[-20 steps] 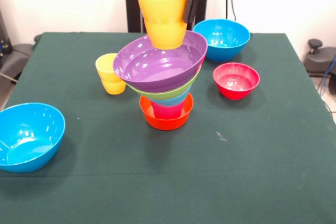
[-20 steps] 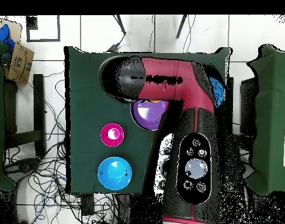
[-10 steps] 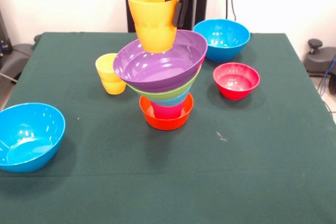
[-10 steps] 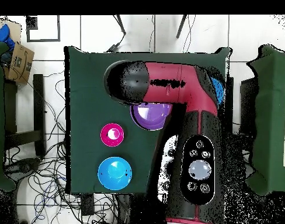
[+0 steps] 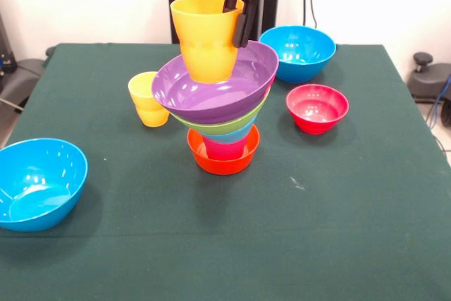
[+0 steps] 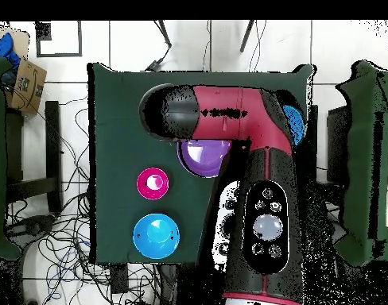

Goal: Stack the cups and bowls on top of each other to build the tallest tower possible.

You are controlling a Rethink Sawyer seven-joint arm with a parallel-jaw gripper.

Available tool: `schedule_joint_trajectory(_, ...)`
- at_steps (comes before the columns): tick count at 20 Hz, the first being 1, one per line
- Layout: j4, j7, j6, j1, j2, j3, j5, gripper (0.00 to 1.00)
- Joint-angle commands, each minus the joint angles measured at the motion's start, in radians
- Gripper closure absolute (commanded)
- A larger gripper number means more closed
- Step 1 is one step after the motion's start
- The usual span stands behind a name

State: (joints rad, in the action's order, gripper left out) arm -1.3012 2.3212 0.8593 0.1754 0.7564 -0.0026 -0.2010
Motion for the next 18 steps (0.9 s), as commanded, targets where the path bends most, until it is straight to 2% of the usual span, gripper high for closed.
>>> schedule_joint_trajectory(1,-0.131,-0.193,-0.043,0.015,-0.049,0.102,-0.073,1.0)
schedule_joint_trajectory(18,-0.205,-0.191,-0.095,0.027,-0.03,0.109,-0.102,1.0)
